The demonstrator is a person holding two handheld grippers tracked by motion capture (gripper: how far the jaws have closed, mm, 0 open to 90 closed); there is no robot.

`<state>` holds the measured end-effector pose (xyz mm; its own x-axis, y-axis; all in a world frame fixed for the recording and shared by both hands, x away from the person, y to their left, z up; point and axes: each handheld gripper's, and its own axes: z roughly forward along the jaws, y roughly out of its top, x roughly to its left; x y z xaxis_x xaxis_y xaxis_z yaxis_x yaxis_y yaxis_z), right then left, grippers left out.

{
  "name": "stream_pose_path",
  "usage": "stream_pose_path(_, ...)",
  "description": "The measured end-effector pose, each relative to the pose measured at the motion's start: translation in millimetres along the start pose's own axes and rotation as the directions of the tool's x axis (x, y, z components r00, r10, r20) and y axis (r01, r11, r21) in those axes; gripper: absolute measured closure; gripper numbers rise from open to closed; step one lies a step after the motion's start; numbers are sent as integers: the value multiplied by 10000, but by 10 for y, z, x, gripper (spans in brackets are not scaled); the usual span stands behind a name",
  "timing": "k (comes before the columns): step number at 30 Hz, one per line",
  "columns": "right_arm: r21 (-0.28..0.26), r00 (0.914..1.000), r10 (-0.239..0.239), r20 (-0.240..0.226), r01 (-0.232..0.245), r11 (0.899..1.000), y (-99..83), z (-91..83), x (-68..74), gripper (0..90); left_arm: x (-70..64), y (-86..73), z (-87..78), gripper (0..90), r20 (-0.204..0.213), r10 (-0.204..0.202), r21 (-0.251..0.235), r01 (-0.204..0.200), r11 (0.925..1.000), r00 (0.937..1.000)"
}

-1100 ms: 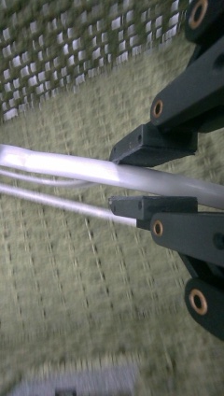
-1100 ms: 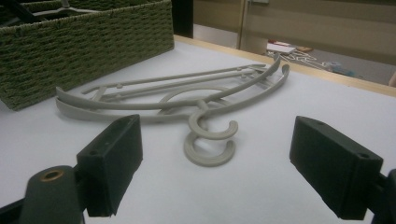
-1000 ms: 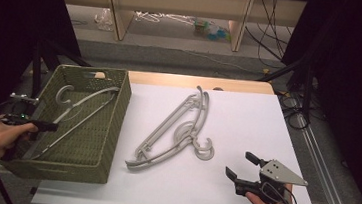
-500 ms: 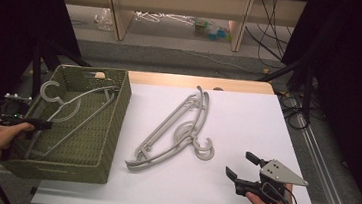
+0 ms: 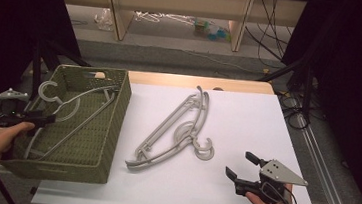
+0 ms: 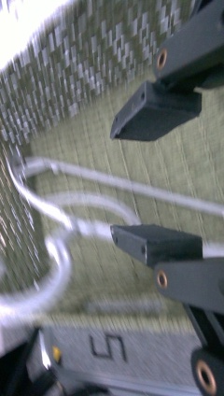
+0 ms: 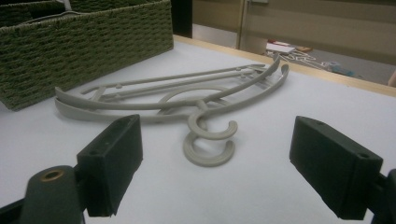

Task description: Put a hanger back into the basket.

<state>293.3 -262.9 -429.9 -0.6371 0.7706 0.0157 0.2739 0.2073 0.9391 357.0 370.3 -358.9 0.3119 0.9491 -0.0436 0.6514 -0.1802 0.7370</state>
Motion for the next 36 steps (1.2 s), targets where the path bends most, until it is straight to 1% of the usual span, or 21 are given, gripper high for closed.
stream_pose_path(1, -12, 10000, -2, -8, 2, 10000, 0, -1, 0, 181, -114, 5, -4, 416, 190, -160, -364, 167, 9992, 9997)
stream_pose_path(4, -52, 10000, -2, 12, 2, 10000, -1, 3, 2, 181, -416, 29, -82, 365, 571, 489, -560, -457, 9974, 9972)
stream_pose_path(7, -96, 10000, -3, 2, 3, 10000, 0, 2, 7, 181, -680, 34, -126, 333, 969, 982, -850, -900, 9923, 9904)
stream_pose_path(10, -128, 10000, -3, -6, 2, 9999, 1, -3, 5, 181, -894, 29, -127, 316, 1498, 1121, -1121, -958, 9891, 9823)
stream_pose_path(13, -248, 9999, 76, -119, -79, 9997, -1, 4, 5, 181, -1093, 13, -110, 298, 2104, 1010, -1641, -667, 9842, 9724)
stream_pose_path(16, -251, 9999, 51, -94, -53, 9997, -3, 2, 5, 181, -1285, -6, -74, 292, 2513, 1298, -1892, -828, 9784, 9592)
stream_pose_path(17, -294, 9999, -7, -127, 3, 9996, -3, 6, 0, 181, -1340, -6, -78, 290, 2600, 1395, -1772, -948, 9796, 9555)
stream_pose_path(18, -308, 10000, -31, -82, 29, 9995, -2, 4, -2, 181, -1406, -14, -64, 290, 2779, 1355, -1932, -829, 9777, 9510)
stream_pose_path(19, -179, 9999, -123, -14, 123, 9998, 4, -9, -7, 181, -1455, -19, -56, 289, 2961, 1487, -2111, -872, 9736, 9435)
stream_pose_path(21, -161, 9999, -117, -47, 116, 9998, 7, -16, -8, 181, -1558, -49, -23, 271, 3598, 1252, -2288, -426, 9725, 9246)
stream_pose_path(23, -65, 10000, 24, -89, -24, 10000, 7, -22, -1, 181, -1637, -84, 23, 256, 4000, 1341, -2507, -325, 9675, 9066)
stream_pose_path(25, -80, 9999, 27, -119, -28, 10000, 6, -23, -2, 181, -1703, -118, 56, 238, 4041, 1373, -2827, -193, 9590, 9043)
stream_pose_path(26, -91, 9999, 43, -123, -44, 9999, 7, -23, -2, 181, -1716, -128, 73, 228, 4042, 1586, -3003, -331, 9533, 9008)
stream_pose_path(28, -83, 9999, 72, -129, -73, 9999, 4, -22, -5, 180, -1762, -168, 90, 203, 4055, 1420, -3152, -77, 9490, 9030)
stream_pose_path(29, -103, 9998, 96, -180, -98, 9999, 2, -19, -6, 180, -1774, -181, 102, 202, 4042, 1577, -3333, -155, 9427, 9010)
stream_pose_path(30, -63, 9999, 94, -133, -95, 9999, 2, -21, -5, 180, -1790, -194, 117, 201, 4016, 1560, -3382, -122, 9410, 9024)
stream_pose_path(31, -91, 9999, 62, -134, -64, 9999, 1, -20, -9, 180, -1811, -203, 134, 187, 4070, 1526, -3430, -41, 9393, 9006)
stream_pose_path(32, -171, 10000, -30, -95, 29, 9999, -1, -18, -17, 180, -1843, -216, 147, 169, 4083, 1285, -3353, 176, 9419, 9037)
stream_pose_path(33, -184, 10000, -18, -94, 16, 9998, -2, -19, -17, 180, -1861, -222, 165, 165, 4110, 1321, -3391, 168, 9406, 9020)
stream_pose_path(34, -185, 10000, -40, -61, 39, 9998, -2, -21, -21, 180, -1880, -231, 180, 164, 4045, 1417, -3469, 82, 9379, 9035)
stream_pose_path(36, -399, 9999, 10, -132, -15, 9992, -5, -11, -21, 180, -1924, -255, 212, 161, 4026, 1705, -3478, -220, 9373, 8993)
